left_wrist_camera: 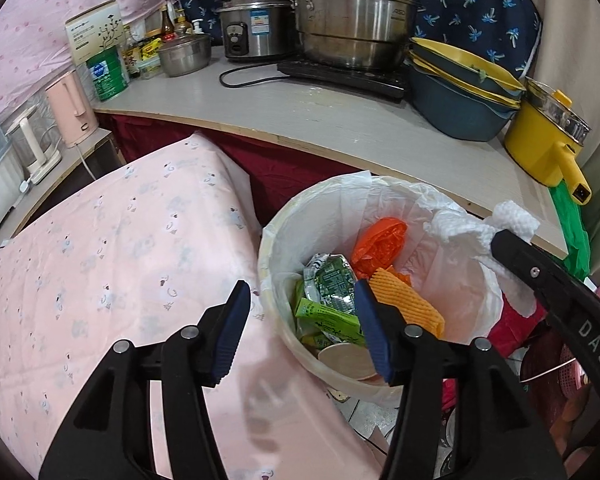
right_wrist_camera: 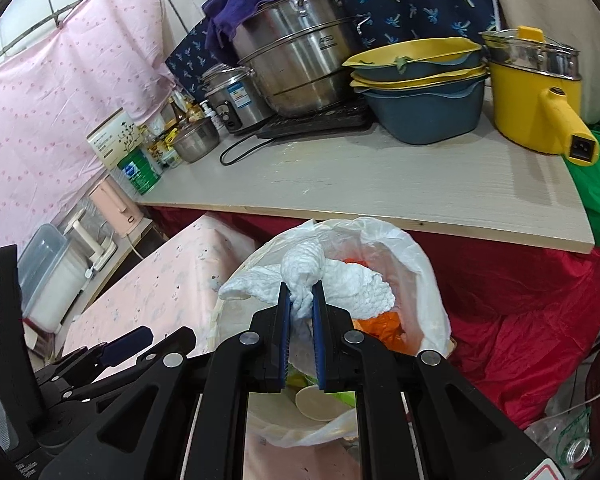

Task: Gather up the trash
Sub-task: 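Carry the juice box and tissue over the bin and open both tools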

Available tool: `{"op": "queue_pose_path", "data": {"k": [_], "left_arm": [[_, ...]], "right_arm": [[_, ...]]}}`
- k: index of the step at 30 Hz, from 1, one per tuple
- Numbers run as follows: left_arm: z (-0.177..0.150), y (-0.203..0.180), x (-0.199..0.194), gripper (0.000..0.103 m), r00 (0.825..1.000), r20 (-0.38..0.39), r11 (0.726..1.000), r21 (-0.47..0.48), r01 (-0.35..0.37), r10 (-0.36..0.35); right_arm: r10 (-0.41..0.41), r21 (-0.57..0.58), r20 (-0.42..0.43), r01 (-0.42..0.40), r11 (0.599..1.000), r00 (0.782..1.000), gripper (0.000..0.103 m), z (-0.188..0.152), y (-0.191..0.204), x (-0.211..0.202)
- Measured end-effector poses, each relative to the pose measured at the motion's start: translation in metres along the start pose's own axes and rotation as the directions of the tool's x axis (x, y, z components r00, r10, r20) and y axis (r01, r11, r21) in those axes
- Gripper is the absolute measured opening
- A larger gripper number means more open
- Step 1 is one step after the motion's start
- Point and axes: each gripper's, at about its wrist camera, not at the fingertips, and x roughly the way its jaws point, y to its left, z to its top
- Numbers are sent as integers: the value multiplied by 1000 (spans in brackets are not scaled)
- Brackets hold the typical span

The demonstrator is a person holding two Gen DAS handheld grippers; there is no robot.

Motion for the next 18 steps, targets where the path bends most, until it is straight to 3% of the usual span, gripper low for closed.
{"op": "queue_pose_path", "data": {"k": [7, 9, 10, 11, 18], "left_arm": [[-4, 17, -4, 59, 1000, 9, 999, -37, -29, 29], [-5, 21, -5, 63, 999, 12, 998, -45, -36, 37], [-5, 23, -6, 65, 999, 15, 998, -47, -42, 43], [-5, 25, -6, 67, 999, 19, 998, -49, -49, 50], [-6, 33, -13, 72, 998, 29, 996, -73, -59, 62]], "right_arm": [[5, -32, -18, -5, 999, 1000, 16, 8, 17, 17], [5, -30, -18, -5, 1000, 1000, 27, 9, 19, 19], [2, -26, -13, -3, 1000, 1000, 40, 9, 20, 18], [1, -22, -3, -1, 1000, 1000, 46, 10, 21, 17], [7, -46, 6, -6, 999, 1000, 46, 12, 33, 10]]}}
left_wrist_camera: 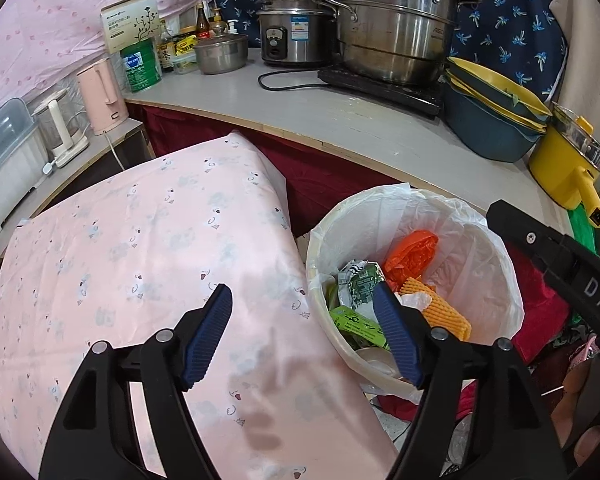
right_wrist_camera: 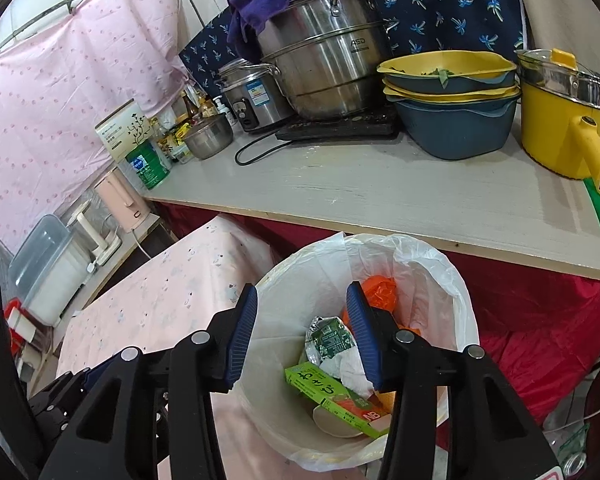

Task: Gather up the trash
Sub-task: 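Carry the juice box and tissue over the bin and open both tools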

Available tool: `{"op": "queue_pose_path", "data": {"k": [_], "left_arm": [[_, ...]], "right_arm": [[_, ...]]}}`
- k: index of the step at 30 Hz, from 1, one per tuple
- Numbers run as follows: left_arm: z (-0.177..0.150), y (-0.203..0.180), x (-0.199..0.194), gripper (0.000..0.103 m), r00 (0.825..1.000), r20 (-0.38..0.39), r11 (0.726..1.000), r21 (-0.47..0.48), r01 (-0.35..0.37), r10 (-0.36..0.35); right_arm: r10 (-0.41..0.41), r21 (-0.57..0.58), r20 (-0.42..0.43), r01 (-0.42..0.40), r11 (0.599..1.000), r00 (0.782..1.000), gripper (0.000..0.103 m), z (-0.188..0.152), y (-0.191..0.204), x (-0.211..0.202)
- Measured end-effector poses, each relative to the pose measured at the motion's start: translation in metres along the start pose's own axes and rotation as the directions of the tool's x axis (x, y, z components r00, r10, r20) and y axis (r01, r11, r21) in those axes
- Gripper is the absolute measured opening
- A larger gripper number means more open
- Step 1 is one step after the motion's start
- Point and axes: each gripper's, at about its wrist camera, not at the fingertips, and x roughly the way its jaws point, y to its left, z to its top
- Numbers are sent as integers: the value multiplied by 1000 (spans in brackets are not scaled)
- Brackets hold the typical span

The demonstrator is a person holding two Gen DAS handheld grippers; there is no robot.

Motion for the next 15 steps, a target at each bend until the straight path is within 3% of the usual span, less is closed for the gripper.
{"op": "queue_pose_path", "data": {"k": [15], "left_arm": [[-7, 14, -28, 78, 999, 40, 1000, -23, -19, 19]], "right_arm": [[-3, -50, 31, 5, 999, 1000, 57, -5, 18, -32]]}}
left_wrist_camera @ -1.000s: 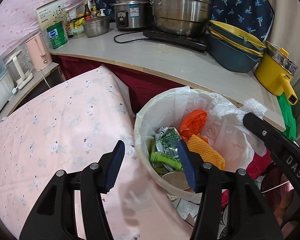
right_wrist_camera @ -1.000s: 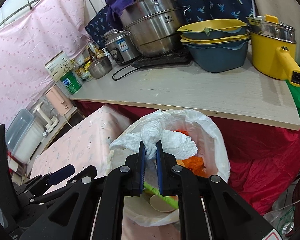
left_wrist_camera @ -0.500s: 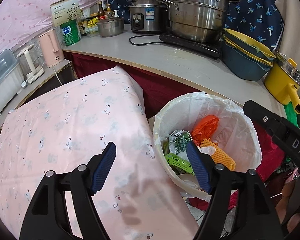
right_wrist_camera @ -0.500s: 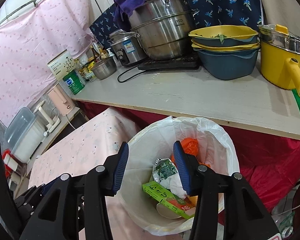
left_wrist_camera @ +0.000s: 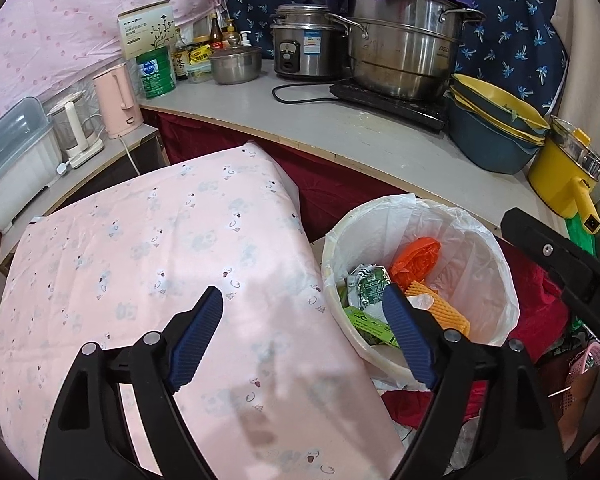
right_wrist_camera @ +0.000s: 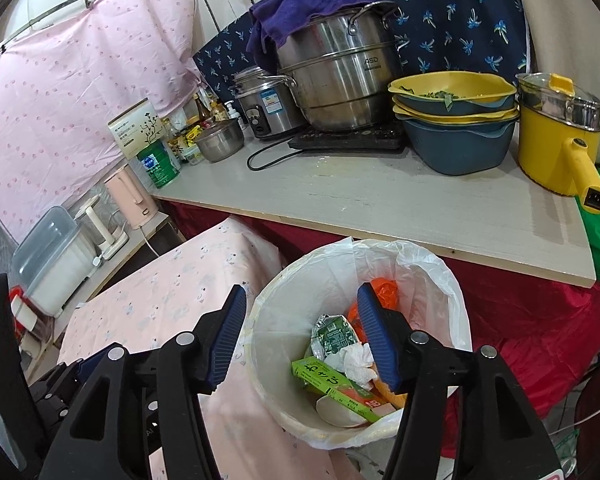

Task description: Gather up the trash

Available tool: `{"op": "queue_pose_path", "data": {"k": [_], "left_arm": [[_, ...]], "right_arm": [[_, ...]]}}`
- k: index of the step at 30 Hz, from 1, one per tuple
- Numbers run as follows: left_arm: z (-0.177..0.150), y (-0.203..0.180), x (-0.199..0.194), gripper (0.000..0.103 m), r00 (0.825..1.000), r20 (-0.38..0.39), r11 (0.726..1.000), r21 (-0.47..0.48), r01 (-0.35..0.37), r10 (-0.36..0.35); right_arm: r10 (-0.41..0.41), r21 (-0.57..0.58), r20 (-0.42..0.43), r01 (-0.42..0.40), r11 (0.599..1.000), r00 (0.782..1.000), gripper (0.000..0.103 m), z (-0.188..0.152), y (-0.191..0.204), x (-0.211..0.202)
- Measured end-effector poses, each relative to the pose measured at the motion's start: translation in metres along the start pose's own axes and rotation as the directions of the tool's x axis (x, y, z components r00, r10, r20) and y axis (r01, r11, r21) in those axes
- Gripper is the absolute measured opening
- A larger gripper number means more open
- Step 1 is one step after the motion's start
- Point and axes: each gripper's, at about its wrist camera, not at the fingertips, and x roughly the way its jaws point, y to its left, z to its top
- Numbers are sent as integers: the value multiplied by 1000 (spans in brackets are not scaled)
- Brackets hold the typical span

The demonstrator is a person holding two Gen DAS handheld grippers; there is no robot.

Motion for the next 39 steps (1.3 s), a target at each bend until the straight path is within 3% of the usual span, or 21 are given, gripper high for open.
{"op": "queue_pose_path", "data": {"k": [19, 22, 27, 31, 39], "left_arm": [[-30, 27, -34, 81, 999, 23, 999, -32, -40, 41], [-34, 30, -38, 89, 998, 30, 998, -35, -59, 60], [-41, 33, -47, 90, 997, 43, 997, -43, -66, 68], [-47, 33, -54, 91, 996, 52, 997, -36, -72, 74], [-60, 34, -61, 93, 995, 47, 996, -40, -81, 83]], "right_arm": [[-65, -103, 21, 66, 992, 998, 82, -26, 24, -34], [-80, -114, 23, 82, 990, 997, 84, -32, 26, -39], [-88, -143, 26, 91, 985, 996, 86, -42, 30, -45], [-80, -161, 18, 81, 984, 997, 97, -48, 33, -49], [-99, -179, 27, 103, 979, 995, 97, -62, 34, -60]]}}
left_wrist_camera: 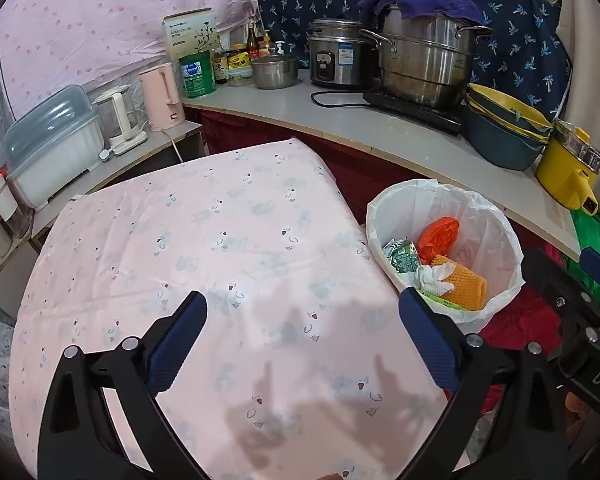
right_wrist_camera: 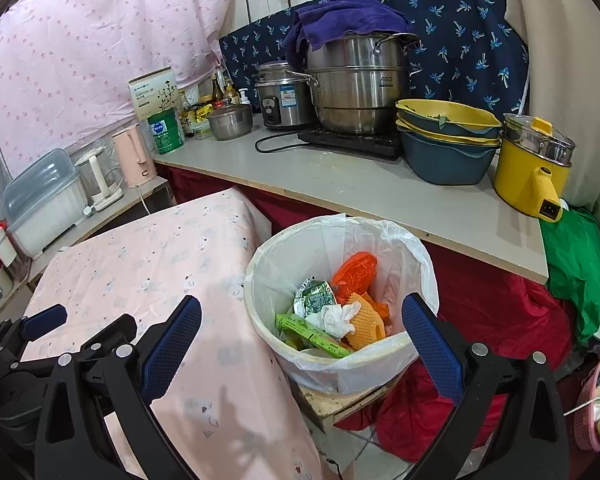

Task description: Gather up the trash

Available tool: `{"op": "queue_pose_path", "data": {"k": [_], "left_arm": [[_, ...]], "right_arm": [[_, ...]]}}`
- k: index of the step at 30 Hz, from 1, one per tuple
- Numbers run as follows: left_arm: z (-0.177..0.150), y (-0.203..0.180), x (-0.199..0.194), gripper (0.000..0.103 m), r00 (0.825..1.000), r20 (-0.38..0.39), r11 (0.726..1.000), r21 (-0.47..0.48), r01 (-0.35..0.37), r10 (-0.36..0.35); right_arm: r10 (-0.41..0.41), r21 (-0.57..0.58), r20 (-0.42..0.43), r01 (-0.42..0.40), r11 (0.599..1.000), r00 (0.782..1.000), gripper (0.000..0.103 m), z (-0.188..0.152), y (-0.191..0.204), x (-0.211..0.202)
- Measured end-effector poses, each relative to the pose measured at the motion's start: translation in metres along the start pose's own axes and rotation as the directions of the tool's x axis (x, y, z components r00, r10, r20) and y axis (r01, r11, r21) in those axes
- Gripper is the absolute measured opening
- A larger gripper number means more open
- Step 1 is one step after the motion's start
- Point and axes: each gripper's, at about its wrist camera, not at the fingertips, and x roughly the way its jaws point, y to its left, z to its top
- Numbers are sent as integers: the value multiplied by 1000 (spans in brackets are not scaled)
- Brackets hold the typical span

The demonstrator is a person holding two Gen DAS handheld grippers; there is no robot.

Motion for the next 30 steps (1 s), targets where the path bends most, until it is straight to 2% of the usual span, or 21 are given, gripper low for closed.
{"op": "queue_pose_path", "data": {"k": [14, 30], "left_arm": [[-24, 11, -2, 96, 1000, -13, 999, -51, -20, 20], [-39, 12, -4, 96, 999, -2, 999, -41, -36, 36]], "right_arm": [[-41, -19, -9, 41, 999, 999, 97, -24, -3, -11], [-47, -35, -44, 46, 998, 998, 97, -45, -3, -11]]}}
